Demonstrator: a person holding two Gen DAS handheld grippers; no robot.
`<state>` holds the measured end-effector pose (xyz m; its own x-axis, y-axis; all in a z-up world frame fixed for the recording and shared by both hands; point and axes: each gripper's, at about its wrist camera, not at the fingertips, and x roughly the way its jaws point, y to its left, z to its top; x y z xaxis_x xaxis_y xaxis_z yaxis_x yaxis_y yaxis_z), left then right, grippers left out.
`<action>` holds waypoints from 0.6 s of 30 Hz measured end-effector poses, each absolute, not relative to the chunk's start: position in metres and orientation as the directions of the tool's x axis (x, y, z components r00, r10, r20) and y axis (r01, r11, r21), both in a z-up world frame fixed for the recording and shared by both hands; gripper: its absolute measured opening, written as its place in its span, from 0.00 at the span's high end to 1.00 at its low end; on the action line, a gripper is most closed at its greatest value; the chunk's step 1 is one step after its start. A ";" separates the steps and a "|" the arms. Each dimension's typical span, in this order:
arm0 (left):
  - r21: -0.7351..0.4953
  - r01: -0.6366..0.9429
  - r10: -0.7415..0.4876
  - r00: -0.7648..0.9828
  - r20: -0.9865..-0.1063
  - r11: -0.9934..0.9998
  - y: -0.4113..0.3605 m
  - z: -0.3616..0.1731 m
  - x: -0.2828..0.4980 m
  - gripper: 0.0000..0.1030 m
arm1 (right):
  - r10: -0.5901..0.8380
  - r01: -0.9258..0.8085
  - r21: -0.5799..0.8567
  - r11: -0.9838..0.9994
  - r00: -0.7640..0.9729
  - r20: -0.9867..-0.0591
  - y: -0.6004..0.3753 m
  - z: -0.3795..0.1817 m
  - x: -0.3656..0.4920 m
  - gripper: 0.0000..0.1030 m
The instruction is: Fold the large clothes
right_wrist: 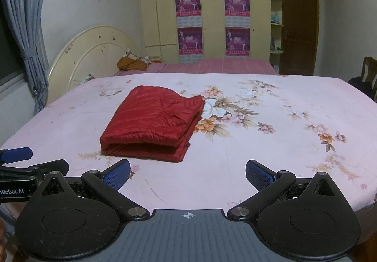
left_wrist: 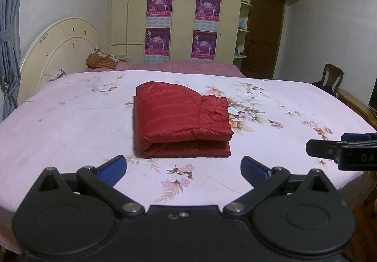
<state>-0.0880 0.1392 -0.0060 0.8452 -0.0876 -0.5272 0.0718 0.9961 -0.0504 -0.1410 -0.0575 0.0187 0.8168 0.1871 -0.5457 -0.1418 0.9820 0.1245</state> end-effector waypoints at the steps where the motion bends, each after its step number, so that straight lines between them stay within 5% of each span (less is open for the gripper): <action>1: -0.051 0.070 -0.087 0.846 -0.527 0.996 0.139 -0.006 -0.088 0.00 | 0.188 -0.143 0.124 0.982 0.816 -0.547 -0.058 0.019 -0.140 0.00; 18: -0.048 0.091 -0.103 0.845 -0.524 0.995 0.140 -0.004 -0.086 0.00 | 0.193 -0.146 0.128 0.981 0.811 -0.552 -0.058 0.017 -0.134 0.00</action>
<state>-0.0863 0.1402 -0.0042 0.8455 -0.1028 -0.5241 0.0913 0.9947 -0.0477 -0.1337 -0.0583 0.0166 0.8113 0.1926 -0.5519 -0.1461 0.9810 0.1276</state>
